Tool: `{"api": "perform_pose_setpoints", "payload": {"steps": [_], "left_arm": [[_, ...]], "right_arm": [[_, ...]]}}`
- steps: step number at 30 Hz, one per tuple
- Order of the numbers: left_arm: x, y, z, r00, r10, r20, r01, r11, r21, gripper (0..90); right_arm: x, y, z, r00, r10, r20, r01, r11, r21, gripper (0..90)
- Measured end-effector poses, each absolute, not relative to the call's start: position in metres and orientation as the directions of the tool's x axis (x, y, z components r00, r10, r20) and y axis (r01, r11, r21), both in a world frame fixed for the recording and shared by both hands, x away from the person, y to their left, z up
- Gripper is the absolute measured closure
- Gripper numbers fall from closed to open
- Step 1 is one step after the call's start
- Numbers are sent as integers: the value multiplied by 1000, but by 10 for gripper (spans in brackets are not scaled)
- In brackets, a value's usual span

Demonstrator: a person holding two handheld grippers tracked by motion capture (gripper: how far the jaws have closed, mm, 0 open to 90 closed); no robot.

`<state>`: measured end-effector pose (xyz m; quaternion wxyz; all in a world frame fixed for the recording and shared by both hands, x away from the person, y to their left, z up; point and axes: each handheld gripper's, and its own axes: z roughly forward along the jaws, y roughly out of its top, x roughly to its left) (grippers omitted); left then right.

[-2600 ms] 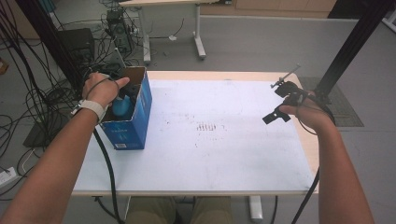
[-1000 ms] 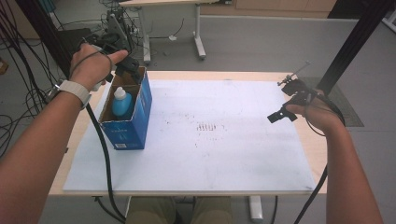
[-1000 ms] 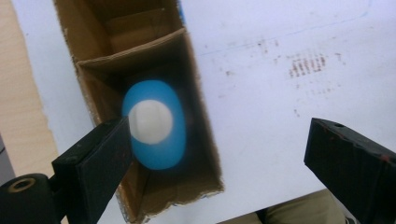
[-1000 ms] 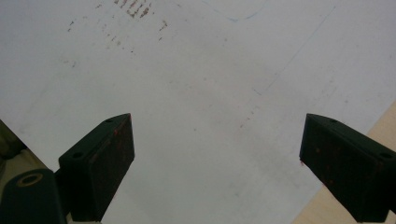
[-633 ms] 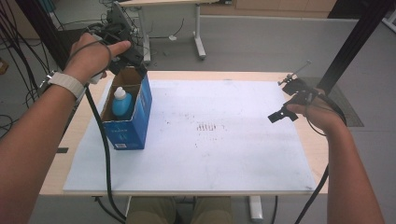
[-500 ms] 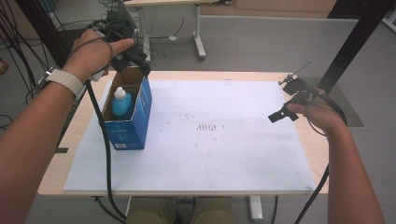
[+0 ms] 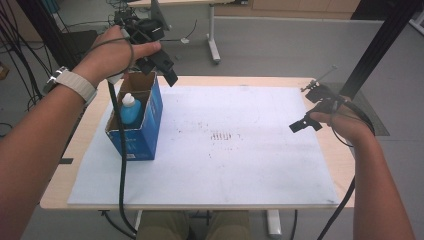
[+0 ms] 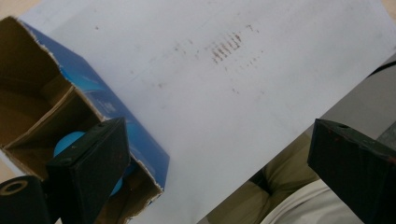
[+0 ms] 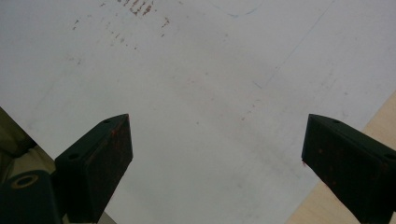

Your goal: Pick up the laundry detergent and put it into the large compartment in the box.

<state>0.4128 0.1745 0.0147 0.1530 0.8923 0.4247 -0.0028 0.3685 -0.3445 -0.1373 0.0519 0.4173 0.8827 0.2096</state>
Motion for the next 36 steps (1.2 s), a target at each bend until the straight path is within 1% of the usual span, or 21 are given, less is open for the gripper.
{"api": "perform_pose_setpoints", "payload": {"steps": [8,13,18,21,36], "left_arm": [[415,155,10,725,680,-107,681,-686,256,56],[416,136,1,780,622,-71,621,-754,213,57],[420,122,-11,821,566,-69,568,-803,181,58],[421,114,-17,837,543,-64,546,-823,160,59],[407,75,-45,917,398,-20,397,-908,137,61]], "right_arm": [[367,-347,-137,-641,762,86,719,558,415,80],[366,-348,-138,-638,764,90,723,555,413,81],[363,-350,-138,-634,768,91,726,551,412,81],[362,-352,-139,-633,769,91,727,550,410,81],[358,-349,-142,-623,776,98,737,541,404,78]]}}
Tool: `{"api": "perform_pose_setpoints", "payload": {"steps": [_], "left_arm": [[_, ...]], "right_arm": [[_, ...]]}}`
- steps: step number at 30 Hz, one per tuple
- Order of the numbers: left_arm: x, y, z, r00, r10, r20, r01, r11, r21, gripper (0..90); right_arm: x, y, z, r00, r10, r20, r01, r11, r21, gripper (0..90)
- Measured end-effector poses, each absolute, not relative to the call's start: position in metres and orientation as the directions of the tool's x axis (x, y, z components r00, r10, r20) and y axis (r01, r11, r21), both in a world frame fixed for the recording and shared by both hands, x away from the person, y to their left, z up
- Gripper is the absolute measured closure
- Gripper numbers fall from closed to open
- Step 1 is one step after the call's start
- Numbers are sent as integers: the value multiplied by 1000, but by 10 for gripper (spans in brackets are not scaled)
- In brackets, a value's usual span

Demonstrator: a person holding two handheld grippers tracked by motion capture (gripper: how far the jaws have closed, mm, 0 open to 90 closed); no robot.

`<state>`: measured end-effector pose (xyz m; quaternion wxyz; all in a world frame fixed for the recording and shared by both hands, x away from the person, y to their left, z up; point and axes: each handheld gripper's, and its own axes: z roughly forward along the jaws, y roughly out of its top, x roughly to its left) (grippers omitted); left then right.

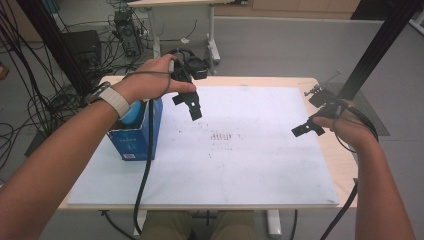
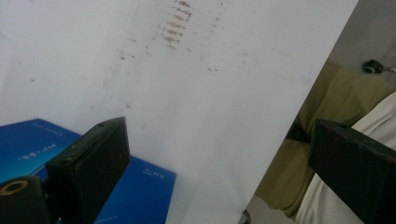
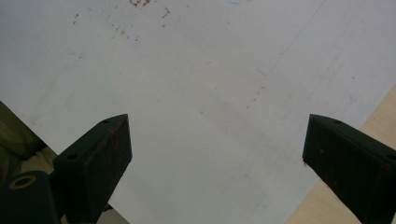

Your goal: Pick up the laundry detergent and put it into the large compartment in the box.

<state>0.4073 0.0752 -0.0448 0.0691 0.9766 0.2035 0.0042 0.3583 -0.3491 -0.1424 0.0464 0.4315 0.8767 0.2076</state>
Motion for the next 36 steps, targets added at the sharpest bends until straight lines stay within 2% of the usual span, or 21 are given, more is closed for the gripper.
{"api": "perform_pose_setpoints", "payload": {"steps": [18,36], "left_arm": [[396,55,-70,946,324,11,321,-942,100,60],[393,56,-79,947,319,20,316,-944,97,60]], "right_arm": [[356,-345,-143,-622,778,94,738,542,401,75],[358,-343,-142,-623,776,94,737,543,404,73]]}}
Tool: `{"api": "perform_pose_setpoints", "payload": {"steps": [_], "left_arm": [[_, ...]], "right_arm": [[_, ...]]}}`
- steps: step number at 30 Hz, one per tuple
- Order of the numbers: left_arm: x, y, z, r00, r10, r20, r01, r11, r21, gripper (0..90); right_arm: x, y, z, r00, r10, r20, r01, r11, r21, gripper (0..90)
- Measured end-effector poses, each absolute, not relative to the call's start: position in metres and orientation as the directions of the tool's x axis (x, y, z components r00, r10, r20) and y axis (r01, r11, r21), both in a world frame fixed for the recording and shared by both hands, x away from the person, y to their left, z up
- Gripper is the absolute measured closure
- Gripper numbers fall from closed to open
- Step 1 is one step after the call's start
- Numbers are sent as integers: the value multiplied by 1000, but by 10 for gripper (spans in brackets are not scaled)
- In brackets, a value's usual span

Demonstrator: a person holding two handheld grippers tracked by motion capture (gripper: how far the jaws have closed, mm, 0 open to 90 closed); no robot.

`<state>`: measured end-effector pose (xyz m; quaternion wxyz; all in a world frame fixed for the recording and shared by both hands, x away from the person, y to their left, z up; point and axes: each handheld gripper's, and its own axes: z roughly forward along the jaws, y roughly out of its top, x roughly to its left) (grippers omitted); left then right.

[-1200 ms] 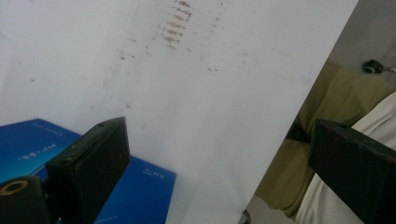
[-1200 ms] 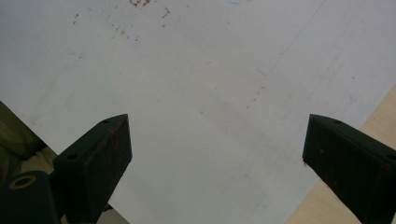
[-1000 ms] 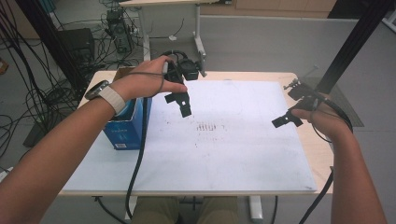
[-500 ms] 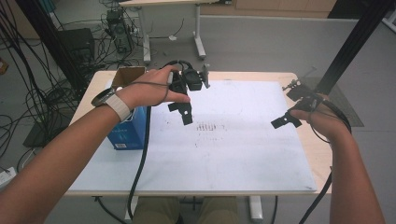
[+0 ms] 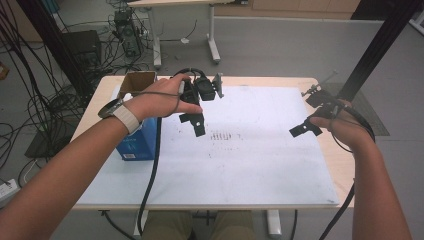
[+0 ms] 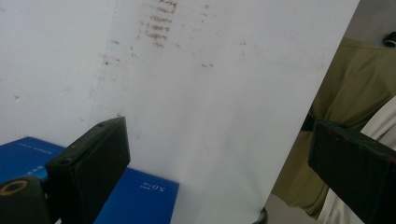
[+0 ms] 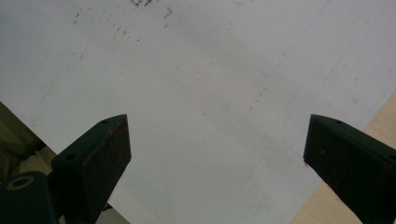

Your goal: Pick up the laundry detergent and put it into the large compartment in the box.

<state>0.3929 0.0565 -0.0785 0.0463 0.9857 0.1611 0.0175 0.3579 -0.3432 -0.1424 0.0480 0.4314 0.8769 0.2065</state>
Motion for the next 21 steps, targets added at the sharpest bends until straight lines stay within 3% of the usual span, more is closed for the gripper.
{"api": "perform_pose_setpoints", "payload": {"steps": [21], "left_arm": [[394,57,-79,947,321,20,318,-943,95,60]], "right_arm": [[359,-343,-143,-624,776,94,737,545,399,73]]}}
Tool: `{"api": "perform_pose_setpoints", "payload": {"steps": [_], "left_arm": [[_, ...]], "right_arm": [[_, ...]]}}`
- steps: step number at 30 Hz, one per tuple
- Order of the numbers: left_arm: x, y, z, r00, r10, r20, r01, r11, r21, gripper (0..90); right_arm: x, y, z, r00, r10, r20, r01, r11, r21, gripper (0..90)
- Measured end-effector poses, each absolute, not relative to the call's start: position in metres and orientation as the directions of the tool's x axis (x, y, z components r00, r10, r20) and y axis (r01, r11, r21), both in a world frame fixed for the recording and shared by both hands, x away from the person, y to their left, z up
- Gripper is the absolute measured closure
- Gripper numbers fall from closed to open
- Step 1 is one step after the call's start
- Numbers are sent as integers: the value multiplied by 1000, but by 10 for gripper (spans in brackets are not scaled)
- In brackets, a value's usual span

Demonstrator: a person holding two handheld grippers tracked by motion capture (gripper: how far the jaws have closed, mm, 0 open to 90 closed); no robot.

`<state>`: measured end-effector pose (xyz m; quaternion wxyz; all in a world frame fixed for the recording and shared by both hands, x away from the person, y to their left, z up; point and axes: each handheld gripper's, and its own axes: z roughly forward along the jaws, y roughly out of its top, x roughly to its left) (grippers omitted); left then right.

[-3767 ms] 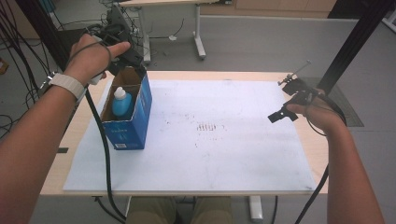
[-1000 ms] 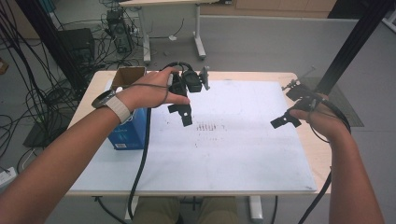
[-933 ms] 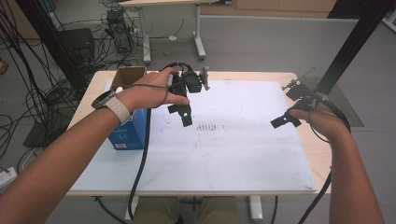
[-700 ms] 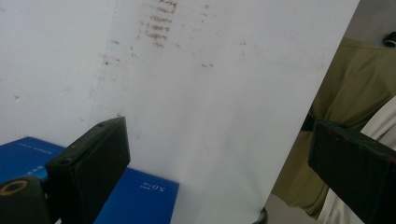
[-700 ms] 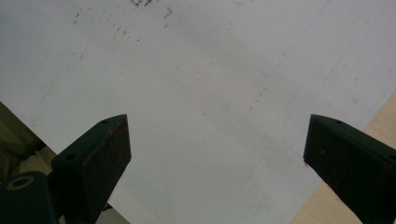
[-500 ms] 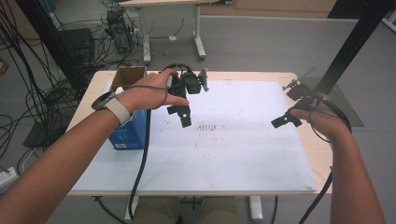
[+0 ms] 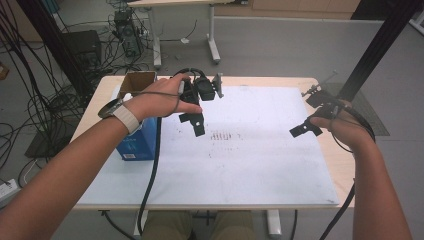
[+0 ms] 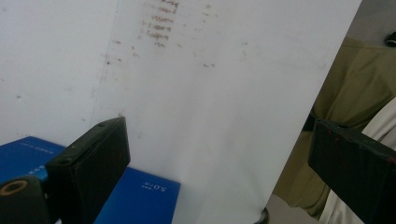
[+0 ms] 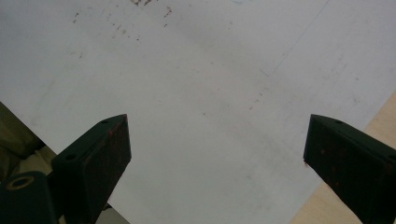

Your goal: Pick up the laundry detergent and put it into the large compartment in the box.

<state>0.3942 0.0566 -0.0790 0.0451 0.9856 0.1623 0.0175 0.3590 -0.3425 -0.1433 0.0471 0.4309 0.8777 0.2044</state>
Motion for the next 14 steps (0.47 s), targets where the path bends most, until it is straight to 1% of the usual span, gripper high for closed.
{"api": "perform_pose_setpoints", "payload": {"steps": [14], "left_arm": [[394,58,-80,944,329,23,325,-940,100,60]], "right_arm": [[357,-345,-144,-621,778,95,738,540,404,73]]}}
